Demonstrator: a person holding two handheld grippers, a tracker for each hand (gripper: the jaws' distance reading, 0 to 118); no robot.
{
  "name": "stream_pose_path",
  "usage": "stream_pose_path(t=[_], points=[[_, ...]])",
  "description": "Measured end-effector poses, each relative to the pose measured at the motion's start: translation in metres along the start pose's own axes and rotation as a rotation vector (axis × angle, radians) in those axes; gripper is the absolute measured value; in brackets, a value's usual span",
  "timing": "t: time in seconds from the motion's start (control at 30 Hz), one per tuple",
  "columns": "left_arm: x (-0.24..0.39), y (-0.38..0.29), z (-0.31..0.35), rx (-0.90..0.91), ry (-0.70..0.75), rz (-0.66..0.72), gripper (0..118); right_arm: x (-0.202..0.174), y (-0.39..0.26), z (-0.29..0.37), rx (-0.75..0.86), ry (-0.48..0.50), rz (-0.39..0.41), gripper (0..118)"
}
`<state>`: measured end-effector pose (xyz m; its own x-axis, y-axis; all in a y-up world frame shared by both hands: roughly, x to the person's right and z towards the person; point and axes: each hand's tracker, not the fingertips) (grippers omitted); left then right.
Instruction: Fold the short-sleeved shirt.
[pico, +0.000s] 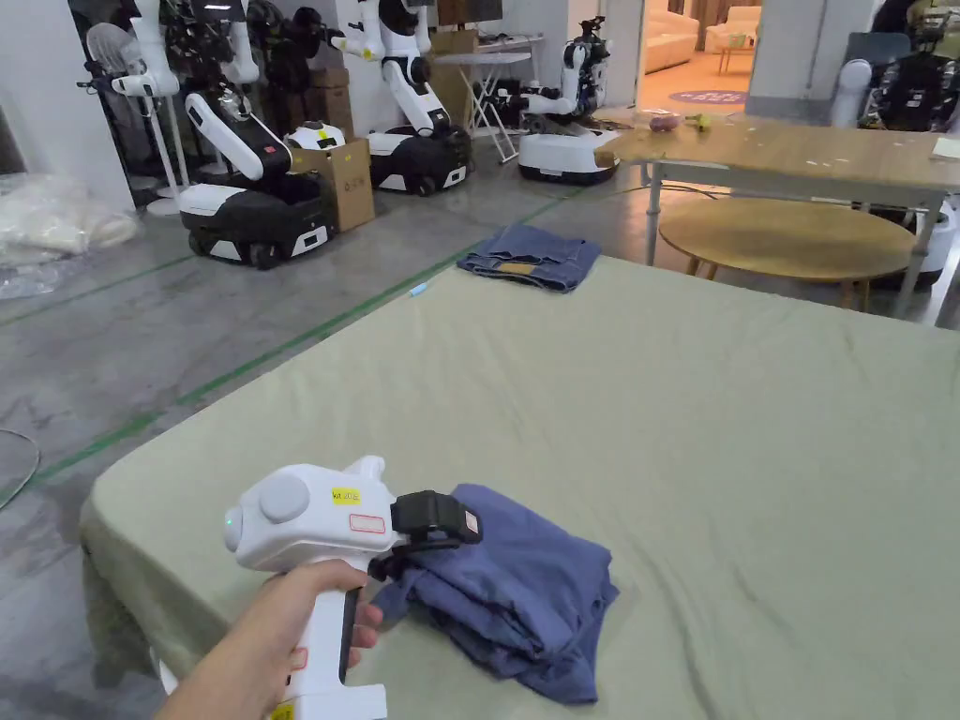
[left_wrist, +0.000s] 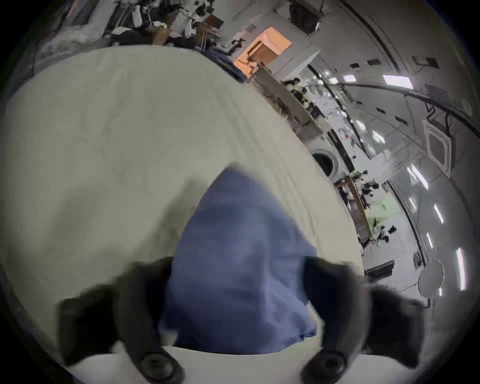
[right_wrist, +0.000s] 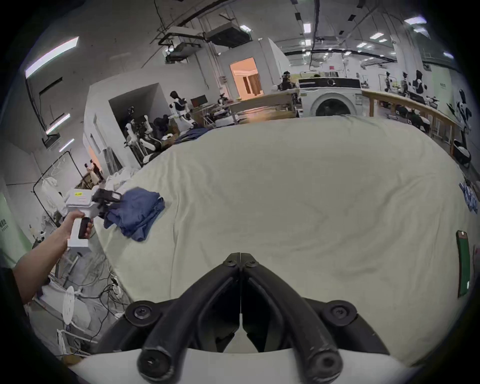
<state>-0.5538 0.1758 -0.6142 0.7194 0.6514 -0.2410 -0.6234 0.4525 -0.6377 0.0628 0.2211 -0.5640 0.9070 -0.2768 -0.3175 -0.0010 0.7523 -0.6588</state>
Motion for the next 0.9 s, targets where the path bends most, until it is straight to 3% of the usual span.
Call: stream_pose_path(t=[0.17, 0.2, 0.23, 0.27, 0.3, 0.43, 0.57, 0.8, 0.9], points=[[-0.024, 0.014, 0.051, 0.110, 0.056, 0.049, 108, -0.007, 0.007, 0.005, 0.019, 0.004, 0.010, 0], [-0.027, 0.013, 0.059, 0.118, 0.084, 0.052, 97, -0.008, 0.008, 0.006, 0.022, 0.005, 0.013, 0], [-0.028, 0.011, 0.065, 0.122, 0.092, 0.061, 70, -0.009, 0.009, 0.008, 0.026, 0.007, 0.017, 0], [-0.028, 0.008, 0.070, 0.138, 0.104, 0.076, 19, -0.010, 0.009, 0.011, 0.030, 0.007, 0.023, 0], [-0.020, -0.003, 0.073, 0.142, 0.124, 0.089, 0, -0.010, 0.009, 0.014, 0.034, 0.007, 0.028, 0], [0.012, -0.023, 0.067, 0.160, 0.196, -0.056, 0, 0.000, 0.011, 0.030, 0.064, 0.004, 0.037, 0], [0.099, -0.049, 0.054, 0.218, 0.176, -0.239, 0, 0.022, 0.029, 0.058, 0.138, -0.052, 0.038, 0], [0.303, -0.097, 0.037, 0.418, 0.120, -0.639, 0, 0.048, 0.099, 0.117, 0.335, -0.321, 0.106, 0], [0.378, -0.124, 0.037, 0.494, 0.099, -0.799, 0, 0.047, 0.128, 0.139, 0.414, -0.387, 0.134, 0]])
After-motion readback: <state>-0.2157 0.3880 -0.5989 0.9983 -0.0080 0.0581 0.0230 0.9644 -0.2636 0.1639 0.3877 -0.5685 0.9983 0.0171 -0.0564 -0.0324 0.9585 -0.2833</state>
